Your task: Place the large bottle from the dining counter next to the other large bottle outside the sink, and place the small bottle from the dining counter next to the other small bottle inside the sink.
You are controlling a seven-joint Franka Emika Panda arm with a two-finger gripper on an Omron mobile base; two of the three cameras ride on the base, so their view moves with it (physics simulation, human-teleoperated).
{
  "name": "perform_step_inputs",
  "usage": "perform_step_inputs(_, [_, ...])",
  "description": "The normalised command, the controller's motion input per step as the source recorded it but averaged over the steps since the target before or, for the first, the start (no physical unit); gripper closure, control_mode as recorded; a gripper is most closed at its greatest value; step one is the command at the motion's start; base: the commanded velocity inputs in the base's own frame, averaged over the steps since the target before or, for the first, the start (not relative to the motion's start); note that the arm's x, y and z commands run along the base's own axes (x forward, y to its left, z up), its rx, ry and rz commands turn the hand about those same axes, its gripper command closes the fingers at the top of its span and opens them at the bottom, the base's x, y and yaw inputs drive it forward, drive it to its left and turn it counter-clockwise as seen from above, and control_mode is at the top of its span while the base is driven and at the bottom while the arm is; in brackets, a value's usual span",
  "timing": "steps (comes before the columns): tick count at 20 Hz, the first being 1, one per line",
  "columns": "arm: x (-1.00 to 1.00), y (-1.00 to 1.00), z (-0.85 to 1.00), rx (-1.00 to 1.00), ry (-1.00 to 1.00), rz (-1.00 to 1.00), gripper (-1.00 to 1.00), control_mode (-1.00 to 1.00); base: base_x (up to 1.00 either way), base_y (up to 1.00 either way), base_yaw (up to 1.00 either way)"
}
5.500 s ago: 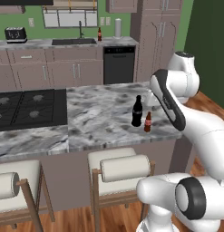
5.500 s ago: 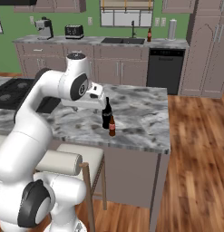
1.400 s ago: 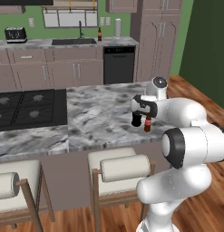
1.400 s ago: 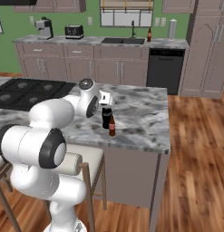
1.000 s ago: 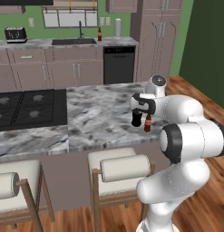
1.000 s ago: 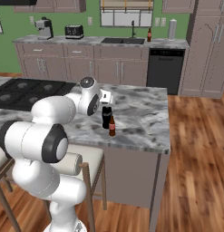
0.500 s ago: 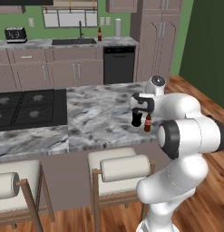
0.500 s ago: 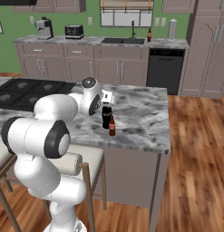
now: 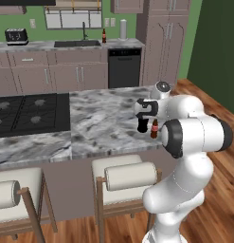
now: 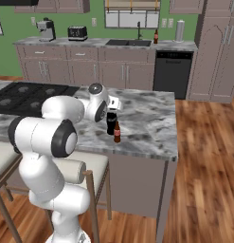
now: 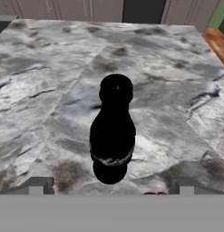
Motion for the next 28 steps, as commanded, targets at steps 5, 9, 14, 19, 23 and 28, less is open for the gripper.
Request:
perform_step_inputs(5, [0.14, -0.02, -0.08, 0.0, 0.0, 0.0, -1.0, -1.0, 0.0, 0.0, 0.0])
perform_step_inputs(9, [0.18, -0.01, -0.07, 0.0, 0.0, 0.0, -1.0, -1.0, 0.0, 0.0, 0.0])
perform_step_inputs(14, [0.19, -0.02, -0.08, 0.0, 0.0, 0.0, -1.0, -1.0, 0.0, 0.0, 0.0])
perform_step_inputs(19, [0.21, -0.02, -0.1, 0.0, 0.0, 0.0, -1.0, -1.0, 0.0, 0.0, 0.0])
perform_step_inputs(23, [0.19, -0.02, -0.11, 0.0, 0.0, 0.0, -1.0, -1.0, 0.0, 0.0, 0.0])
perform_step_inputs(28, [0.21, -0.01, -0.12, 0.0, 0.0, 0.0, -1.0, -1.0, 0.0, 0.0, 0.0])
